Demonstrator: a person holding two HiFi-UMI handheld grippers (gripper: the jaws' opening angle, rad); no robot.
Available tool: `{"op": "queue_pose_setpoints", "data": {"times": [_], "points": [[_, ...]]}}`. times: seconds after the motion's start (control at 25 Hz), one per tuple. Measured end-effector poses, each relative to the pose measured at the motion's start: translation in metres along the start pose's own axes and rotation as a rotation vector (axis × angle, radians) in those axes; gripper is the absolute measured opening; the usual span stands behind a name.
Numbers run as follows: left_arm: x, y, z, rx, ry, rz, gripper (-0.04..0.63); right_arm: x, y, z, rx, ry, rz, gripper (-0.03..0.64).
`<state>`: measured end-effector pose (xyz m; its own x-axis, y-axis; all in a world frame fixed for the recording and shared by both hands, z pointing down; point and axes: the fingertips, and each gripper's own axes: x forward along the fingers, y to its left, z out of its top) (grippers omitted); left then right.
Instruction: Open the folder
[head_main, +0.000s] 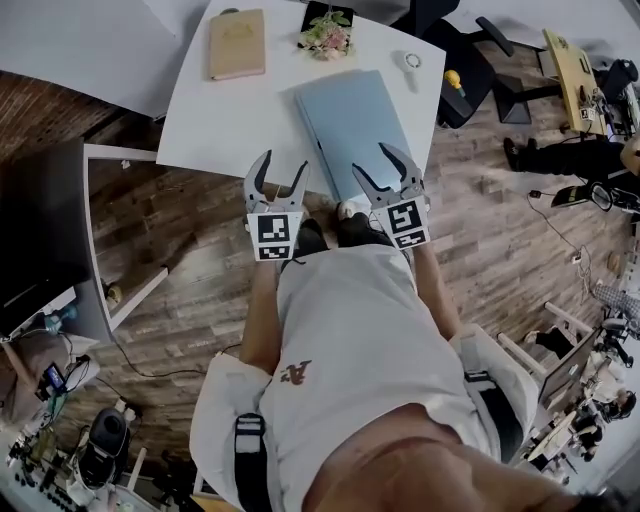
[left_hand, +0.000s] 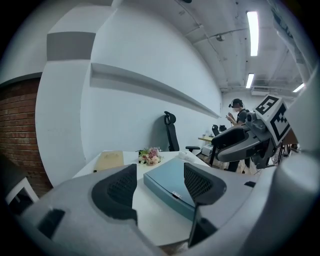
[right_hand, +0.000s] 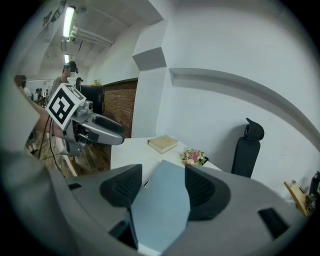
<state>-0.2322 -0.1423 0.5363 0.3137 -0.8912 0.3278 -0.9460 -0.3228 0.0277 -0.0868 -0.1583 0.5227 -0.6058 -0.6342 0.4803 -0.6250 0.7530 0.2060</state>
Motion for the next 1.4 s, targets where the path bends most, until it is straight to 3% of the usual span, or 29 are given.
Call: {"op": "queue_pose_setpoints", "data": {"times": [0.36,1.4], "points": [[0.018,-0.017,-0.039,-0.041,0.086,-0.021,0.304,0.005,0.012,-0.042,-0.046,0.109,0.089,0.259],[0.038,-0.059,-0.114,-0.135,0.249,-0.057,0.28,0.015,0.068,-0.117,-0.27,0.225,0.373,0.259]]}}
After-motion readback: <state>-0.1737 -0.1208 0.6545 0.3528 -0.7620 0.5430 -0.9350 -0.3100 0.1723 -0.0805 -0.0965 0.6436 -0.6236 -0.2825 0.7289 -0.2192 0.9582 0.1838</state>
